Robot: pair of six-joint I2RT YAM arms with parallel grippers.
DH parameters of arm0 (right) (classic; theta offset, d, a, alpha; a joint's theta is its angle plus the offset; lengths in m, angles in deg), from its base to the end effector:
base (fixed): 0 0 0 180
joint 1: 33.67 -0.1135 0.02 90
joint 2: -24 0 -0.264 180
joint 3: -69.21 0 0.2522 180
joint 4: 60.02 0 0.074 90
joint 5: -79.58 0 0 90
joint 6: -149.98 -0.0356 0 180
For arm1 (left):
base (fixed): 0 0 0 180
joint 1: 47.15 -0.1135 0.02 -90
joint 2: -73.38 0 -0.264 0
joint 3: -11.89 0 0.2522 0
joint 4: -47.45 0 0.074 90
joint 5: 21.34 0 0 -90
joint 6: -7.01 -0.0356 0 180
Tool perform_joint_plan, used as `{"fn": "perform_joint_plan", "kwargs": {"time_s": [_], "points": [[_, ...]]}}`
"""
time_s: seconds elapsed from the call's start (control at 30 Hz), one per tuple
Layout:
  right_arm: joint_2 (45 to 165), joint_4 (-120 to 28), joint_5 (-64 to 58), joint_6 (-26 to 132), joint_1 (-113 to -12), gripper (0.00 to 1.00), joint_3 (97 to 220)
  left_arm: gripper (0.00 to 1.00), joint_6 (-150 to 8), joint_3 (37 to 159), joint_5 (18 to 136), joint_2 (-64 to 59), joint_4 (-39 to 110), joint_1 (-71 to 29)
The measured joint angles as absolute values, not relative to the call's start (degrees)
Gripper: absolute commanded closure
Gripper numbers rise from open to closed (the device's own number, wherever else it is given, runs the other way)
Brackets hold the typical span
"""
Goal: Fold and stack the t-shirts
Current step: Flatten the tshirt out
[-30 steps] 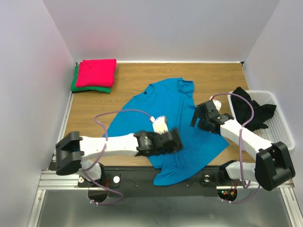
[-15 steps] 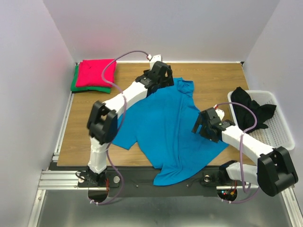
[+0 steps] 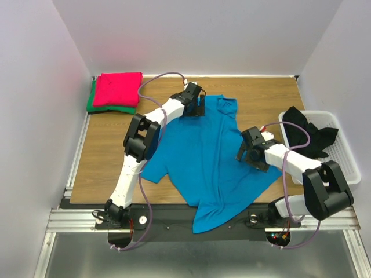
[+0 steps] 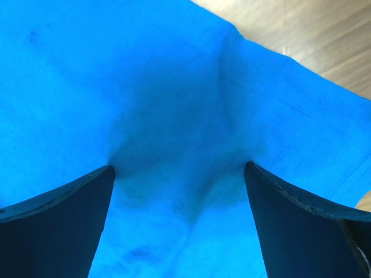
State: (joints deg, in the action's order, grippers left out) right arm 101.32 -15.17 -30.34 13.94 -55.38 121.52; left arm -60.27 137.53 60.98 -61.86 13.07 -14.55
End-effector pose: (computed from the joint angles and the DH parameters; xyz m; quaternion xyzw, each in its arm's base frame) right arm 0.2159 0.0729 0.1635 0.2339 0.9416 -0.0454 0.2379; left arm 0.4531 -0.2841 0.1814 0.0530 0.9172 -0.1265 0.3741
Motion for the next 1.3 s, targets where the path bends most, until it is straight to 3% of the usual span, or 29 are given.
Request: {"fn": "perform_joint_plan", "kwargs": {"time_s": [0.23,0.6,0.8,1.03,1.3], "points": [[108.3,-16.4,-30.1,16.9,-52.5,0.00,127.3,0.04,-58.3,134.1,62.5,-60.5,16.5,-18.1],[129.8,-20.6,-28.0,29.7,-50.1,0.00,150.8,0.04,-46.8,97.2,58.6,-36.8,25.7,-24.0],[141.0,-21.9,-26.9,36.8,-50.1,0.00,165.4,0.04,-40.6,87.0,58.0,-29.2,28.5,-22.5],[147.6,-23.9,-26.6,44.3,-49.5,0.00,175.1,0.04,-35.6,83.7,57.2,-25.7,26.8,-18.3],[141.6,-22.3,-24.6,47.4,-49.1,0.00,171.3,0.04,-36.5,98.0,53.1,-30.1,14.9,-18.0]]}}
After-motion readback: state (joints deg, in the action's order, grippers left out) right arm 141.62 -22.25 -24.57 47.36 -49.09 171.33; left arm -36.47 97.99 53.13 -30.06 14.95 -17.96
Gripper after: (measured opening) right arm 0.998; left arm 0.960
